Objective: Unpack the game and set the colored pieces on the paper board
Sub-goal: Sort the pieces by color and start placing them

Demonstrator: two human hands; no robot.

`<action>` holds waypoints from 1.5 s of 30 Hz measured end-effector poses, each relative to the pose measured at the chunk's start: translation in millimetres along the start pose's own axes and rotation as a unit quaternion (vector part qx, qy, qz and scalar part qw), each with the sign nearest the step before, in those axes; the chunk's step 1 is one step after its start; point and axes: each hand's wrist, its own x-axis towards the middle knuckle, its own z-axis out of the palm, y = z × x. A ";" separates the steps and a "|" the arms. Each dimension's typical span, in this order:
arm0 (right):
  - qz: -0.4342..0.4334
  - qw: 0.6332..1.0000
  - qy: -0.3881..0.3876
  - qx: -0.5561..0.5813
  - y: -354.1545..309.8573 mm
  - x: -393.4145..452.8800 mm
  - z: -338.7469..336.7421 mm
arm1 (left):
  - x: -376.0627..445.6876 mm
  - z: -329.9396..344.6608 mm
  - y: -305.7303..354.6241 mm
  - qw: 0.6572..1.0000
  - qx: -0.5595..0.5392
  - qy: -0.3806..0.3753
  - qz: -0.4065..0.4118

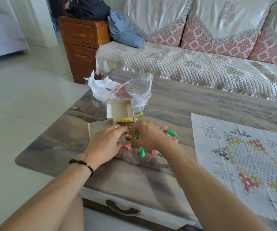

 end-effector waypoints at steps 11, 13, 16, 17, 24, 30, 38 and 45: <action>0.001 1.000 0.008 0.008 9.1 6.1 -0.1 | 11.6 12.1 11.8 0.995 0.080 0.008 0.064; 0.010 1.000 0.008 0.000 8.0 7.1 -0.4 | 15.4 9.6 18.2 0.992 0.110 -0.036 0.049; 0.040 0.997 0.035 0.049 10.5 6.2 -4.6 | 22.5 6.8 19.3 0.991 0.108 -0.074 0.029; 0.048 0.996 0.049 0.063 12.2 5.2 -5.4 | 24.4 7.0 18.1 0.990 0.106 -0.081 0.032; 0.070 0.984 0.115 0.119 20.1 -1.6 -11.8 | 18.7 10.1 15.5 0.998 0.024 0.010 0.063; 0.075 0.980 0.126 0.131 31.3 -42.5 -47.5 | 0.5 4.8 45.8 0.990 -0.097 0.059 0.087; 0.047 0.999 -0.012 -0.011 29.2 -116.0 -43.3 | -37.5 40.6 85.0 0.976 -0.208 -0.038 0.046; 0.035 0.998 -0.025 -0.044 28.2 -128.3 -25.7 | -42.4 47.8 98.6 0.986 -0.169 -0.005 0.013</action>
